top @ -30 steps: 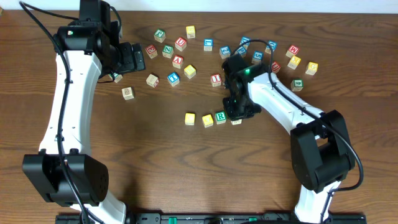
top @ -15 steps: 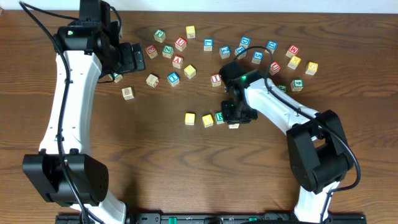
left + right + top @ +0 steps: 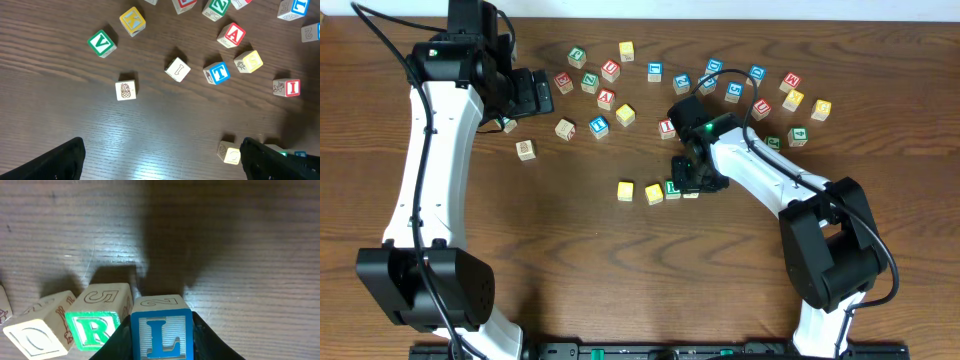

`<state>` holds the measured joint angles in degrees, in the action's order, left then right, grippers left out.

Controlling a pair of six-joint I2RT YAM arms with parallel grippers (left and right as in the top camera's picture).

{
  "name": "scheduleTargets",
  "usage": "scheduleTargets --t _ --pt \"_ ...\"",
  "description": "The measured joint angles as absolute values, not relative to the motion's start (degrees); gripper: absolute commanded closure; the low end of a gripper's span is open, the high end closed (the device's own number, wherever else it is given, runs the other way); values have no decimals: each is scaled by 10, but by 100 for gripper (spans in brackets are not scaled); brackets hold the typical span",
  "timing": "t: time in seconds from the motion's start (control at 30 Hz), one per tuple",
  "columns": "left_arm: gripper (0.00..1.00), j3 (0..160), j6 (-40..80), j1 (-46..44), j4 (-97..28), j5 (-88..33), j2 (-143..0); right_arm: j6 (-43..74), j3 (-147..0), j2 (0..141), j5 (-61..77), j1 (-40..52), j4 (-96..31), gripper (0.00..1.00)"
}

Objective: Spell out CORL
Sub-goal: 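Carry the L block right of the R block and lower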

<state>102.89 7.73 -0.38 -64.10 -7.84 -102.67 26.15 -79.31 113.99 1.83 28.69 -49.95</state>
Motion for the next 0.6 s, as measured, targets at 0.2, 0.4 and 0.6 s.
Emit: scheduleTargets --t 0.2,0.4,0.6 --pt "2 1029 77 -4 -641 -78 -1027 262 -793 1140 15 291 -500 74" --pt "2 1029 77 -4 -641 -79 -1027 264 -793 1140 15 302 -500 74" --pt "2 1029 77 -4 -641 -78 -1027 265 -793 1140 18 312 -500 75"
